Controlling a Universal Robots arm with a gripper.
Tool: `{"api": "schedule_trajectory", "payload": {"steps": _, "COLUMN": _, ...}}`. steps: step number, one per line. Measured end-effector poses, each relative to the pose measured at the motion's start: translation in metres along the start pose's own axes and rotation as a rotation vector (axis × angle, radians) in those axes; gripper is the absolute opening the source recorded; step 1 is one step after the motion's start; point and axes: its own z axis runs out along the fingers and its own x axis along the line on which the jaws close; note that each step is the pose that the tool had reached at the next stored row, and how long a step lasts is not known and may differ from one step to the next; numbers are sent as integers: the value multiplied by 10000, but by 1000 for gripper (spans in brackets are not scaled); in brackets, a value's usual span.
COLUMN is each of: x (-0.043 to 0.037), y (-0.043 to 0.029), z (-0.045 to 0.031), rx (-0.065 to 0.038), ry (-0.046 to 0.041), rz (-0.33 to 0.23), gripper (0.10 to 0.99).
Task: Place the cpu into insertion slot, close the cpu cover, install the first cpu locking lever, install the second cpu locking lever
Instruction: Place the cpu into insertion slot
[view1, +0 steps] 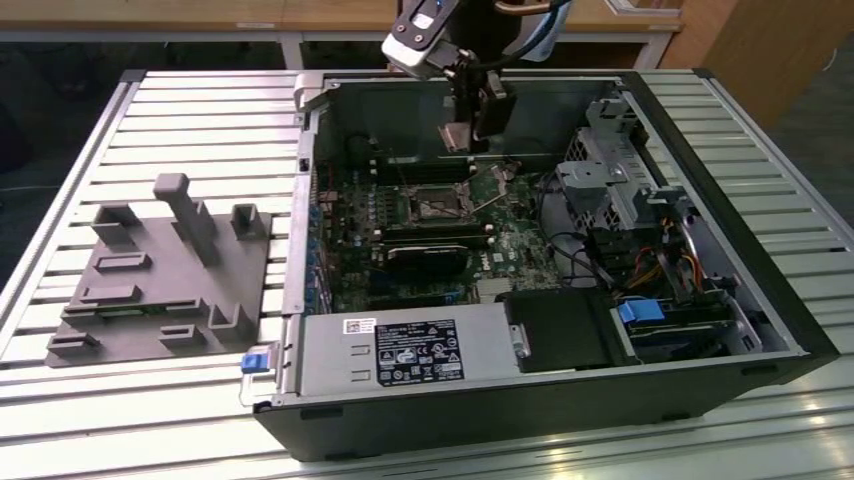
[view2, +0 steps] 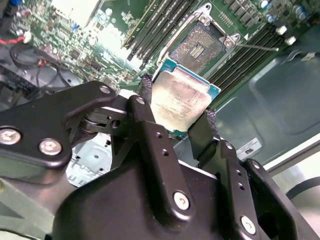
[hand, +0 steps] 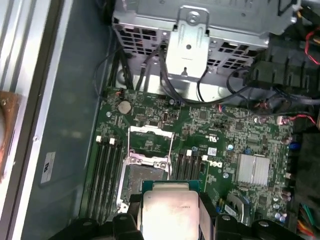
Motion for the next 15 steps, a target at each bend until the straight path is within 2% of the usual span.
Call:
{"api": "schedule_trajectory", "payload": {"steps": 2, "x": 0, "y": -2, "z": 15, "rx": -6, "ry": -22, "rz": 260, "gripper": 537}}
{"api": "schedule_trajectory", "payload": {"steps": 8, "x": 28, "y": -6, "z": 63, "rx": -5, "ry": -30, "rz": 315, "gripper": 537}}
{"api": "schedule_trajectory", "payload": {"steps": 15, "x": 56, "y": -16, "z": 161, "rx": -11, "ry": -51, "rz": 569, "gripper": 537}}
